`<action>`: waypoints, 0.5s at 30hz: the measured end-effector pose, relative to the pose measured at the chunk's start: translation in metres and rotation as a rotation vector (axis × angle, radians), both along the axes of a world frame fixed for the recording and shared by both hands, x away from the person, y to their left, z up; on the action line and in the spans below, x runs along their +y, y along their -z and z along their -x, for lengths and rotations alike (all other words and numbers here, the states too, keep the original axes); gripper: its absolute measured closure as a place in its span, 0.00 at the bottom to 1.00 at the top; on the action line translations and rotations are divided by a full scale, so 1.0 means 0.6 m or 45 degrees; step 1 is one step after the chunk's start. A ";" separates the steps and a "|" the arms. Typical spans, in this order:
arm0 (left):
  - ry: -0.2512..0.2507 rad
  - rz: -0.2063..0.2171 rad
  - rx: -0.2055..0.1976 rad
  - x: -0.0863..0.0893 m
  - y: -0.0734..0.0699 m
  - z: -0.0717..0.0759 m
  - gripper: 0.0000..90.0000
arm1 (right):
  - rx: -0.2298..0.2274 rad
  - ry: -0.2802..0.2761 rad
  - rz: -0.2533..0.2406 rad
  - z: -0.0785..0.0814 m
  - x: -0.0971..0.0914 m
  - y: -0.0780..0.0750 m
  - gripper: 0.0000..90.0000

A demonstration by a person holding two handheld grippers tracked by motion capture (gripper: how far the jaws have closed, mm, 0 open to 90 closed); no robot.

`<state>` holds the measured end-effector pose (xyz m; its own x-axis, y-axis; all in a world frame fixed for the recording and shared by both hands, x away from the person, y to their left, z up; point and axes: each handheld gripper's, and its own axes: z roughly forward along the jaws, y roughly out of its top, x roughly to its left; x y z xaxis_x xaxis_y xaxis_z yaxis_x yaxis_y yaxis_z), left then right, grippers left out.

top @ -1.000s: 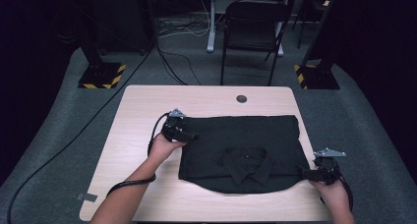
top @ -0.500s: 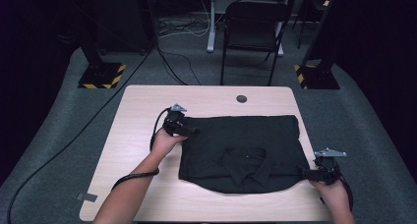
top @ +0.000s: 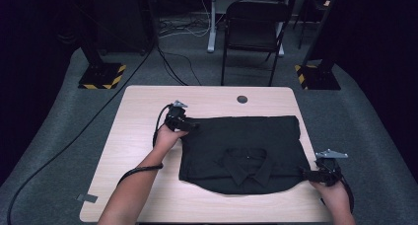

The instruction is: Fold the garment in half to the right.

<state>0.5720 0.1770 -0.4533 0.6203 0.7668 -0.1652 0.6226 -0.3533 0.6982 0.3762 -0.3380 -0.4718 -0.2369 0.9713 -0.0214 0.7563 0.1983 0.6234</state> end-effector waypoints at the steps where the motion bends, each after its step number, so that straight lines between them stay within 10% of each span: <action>1: -0.008 -0.002 -0.003 0.001 0.001 -0.003 0.20 | -0.001 0.001 -0.003 0.000 0.000 0.000 0.17; 15: -0.025 -0.063 -0.007 -0.001 0.018 -0.018 0.27 | -0.007 0.013 -0.024 0.001 -0.002 0.002 0.17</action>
